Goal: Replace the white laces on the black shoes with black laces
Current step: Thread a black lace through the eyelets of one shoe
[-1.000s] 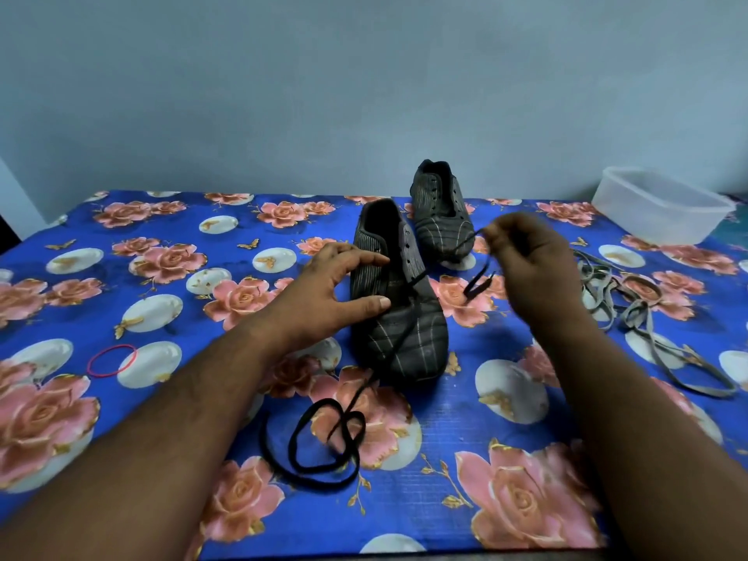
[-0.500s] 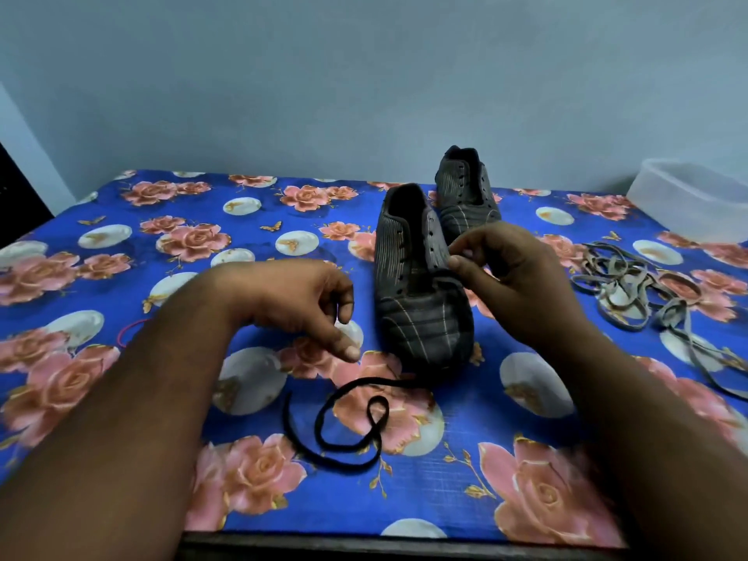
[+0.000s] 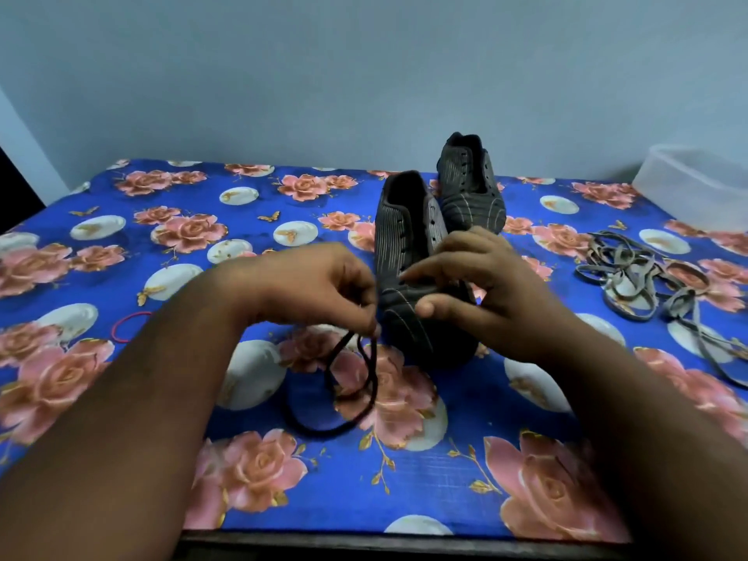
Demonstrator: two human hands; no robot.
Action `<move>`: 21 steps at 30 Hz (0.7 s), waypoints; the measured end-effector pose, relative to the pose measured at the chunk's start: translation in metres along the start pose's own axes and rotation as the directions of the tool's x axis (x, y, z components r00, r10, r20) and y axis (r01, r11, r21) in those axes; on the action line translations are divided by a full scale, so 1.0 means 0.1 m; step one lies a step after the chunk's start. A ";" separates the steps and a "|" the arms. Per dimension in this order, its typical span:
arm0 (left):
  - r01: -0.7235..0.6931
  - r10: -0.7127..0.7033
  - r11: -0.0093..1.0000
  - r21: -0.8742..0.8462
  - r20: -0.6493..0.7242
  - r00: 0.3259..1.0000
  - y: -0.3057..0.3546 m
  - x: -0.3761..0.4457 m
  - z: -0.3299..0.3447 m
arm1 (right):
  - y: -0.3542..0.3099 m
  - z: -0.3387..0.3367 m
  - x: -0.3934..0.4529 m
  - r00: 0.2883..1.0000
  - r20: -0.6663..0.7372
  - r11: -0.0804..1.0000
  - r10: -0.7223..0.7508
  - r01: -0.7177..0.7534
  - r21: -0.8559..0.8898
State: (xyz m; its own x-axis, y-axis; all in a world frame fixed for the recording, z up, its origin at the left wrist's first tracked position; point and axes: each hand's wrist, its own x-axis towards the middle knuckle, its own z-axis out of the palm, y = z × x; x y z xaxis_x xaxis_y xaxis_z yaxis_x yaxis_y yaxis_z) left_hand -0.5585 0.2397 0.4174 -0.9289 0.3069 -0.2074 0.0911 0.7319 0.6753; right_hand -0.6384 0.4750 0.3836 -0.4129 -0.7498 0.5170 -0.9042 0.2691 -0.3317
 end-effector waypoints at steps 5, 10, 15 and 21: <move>-0.320 0.204 0.930 -0.184 -0.465 0.861 -0.03 0.09 -0.06 | -0.09 0.05 0.01 0.999 -0.015 0.999 -0.040 0.039 -0.031; 0.005 0.078 0.993 0.115 -0.706 0.704 -0.29 0.22 -0.09 | -0.16 -0.08 0.01 0.983 -0.180 0.977 -0.034 0.071 0.199; -0.030 -0.161 0.974 -0.226 -0.774 0.612 -0.45 0.29 -0.17 | -0.16 -0.12 -0.02 0.996 -0.056 0.951 -0.075 0.088 0.295; -0.439 0.078 0.706 -0.555 -0.556 0.828 -0.06 0.18 -0.03 | -0.15 -0.02 0.01 0.990 -0.131 0.981 0.054 -0.028 0.192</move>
State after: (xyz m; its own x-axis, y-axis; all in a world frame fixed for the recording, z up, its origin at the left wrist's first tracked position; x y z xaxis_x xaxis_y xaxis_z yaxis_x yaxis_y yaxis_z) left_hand -0.5772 0.2388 0.4118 -0.9612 -0.0274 0.2744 0.2731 0.0446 0.9610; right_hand -0.6250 0.4715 0.3904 -0.4717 -0.6486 0.5974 -0.8546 0.1692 -0.4910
